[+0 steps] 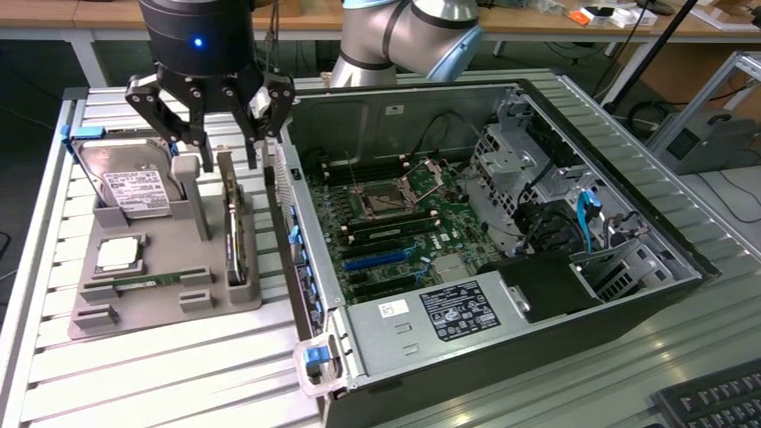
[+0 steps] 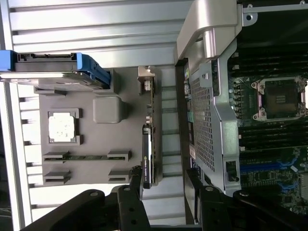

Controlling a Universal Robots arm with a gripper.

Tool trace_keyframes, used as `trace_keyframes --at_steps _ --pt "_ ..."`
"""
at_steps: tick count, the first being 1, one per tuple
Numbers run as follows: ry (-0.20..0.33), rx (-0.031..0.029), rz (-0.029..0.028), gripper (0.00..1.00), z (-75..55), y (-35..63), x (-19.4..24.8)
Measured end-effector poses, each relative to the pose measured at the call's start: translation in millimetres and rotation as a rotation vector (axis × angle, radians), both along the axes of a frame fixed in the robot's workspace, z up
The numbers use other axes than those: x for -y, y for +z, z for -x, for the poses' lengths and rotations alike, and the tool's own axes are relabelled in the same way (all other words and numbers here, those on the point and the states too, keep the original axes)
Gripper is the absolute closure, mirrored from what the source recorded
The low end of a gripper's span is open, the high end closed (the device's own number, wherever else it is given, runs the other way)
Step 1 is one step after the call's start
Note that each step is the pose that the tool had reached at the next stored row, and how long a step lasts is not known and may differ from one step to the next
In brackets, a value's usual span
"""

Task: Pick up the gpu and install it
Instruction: 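Pick up the gpu and move the gpu toward the slot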

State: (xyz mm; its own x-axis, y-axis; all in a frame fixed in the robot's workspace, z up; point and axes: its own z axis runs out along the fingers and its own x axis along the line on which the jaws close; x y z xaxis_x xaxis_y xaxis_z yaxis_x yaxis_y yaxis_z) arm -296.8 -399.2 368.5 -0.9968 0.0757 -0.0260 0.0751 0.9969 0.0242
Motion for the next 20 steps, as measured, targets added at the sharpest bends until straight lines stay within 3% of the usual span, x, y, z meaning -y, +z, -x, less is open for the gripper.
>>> trace_keyframes --at_steps 20 --pt "0.0 -0.0001 0.0032 0.52 0.0 -5.6 0.0"
